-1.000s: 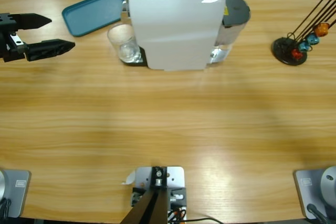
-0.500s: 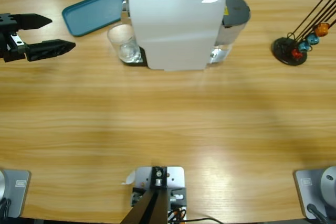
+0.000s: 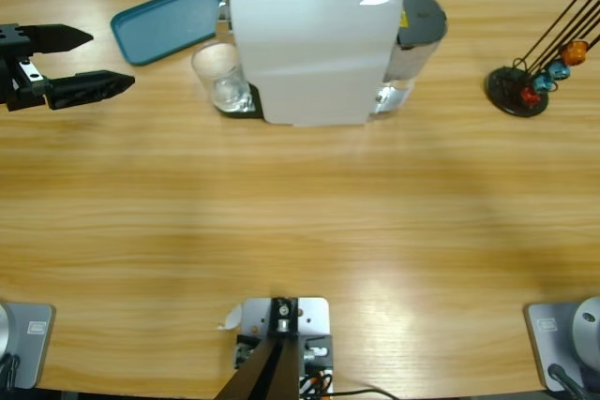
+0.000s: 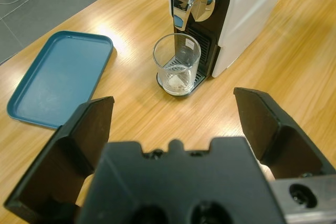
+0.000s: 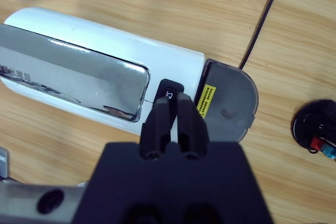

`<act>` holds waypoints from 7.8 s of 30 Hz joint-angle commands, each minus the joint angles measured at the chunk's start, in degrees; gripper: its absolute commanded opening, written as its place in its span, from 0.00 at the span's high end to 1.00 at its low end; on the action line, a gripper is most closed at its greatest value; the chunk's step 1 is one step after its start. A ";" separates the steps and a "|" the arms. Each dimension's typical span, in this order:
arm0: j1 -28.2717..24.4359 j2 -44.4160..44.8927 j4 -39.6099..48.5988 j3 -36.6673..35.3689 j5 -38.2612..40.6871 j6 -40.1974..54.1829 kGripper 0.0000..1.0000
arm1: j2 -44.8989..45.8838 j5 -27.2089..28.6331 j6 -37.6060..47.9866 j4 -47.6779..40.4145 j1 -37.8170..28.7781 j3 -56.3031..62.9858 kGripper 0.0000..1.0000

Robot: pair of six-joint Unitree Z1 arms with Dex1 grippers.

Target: Pour coffee

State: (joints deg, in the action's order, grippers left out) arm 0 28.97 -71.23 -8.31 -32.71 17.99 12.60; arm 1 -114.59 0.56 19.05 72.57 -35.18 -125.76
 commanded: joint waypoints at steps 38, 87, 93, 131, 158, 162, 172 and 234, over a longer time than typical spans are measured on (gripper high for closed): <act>0.38 0.04 -0.48 0.89 1.43 0.32 0.00 | 3.72 2.37 2.14 4.23 -2.78 -5.29 0.00; 0.38 1.36 -0.48 1.16 1.91 0.14 0.00 | 12.41 1.93 3.65 4.84 -5.56 7.37 0.00; 0.51 1.45 -0.14 1.49 1.75 0.18 0.00 | 18.95 0.67 1.15 -0.52 -7.93 17.09 0.00; 0.73 1.73 -0.44 3.49 1.96 -0.74 0.00 | 54.61 -1.25 -13.95 -60.29 -5.68 92.71 0.00; 1.09 0.75 0.05 3.71 4.16 -0.77 0.00 | 54.12 -0.47 -14.91 -59.30 -5.65 93.15 0.00; 1.09 0.10 0.05 3.71 4.16 -0.74 0.00 | 53.84 -0.49 -14.91 -59.30 -5.65 93.15 0.00; 1.26 1.45 0.28 4.58 7.50 -0.56 0.00 | 53.05 -0.65 -14.91 -59.48 -5.63 93.22 0.00; -2.99 -35.98 -37.13 2.69 18.04 10.70 0.00 | 49.29 -2.32 -15.53 -58.60 -5.61 92.18 0.00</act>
State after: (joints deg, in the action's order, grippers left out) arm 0 26.21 -102.24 -43.30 -29.85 34.44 22.91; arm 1 -63.24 -1.19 4.14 13.55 -41.39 -34.66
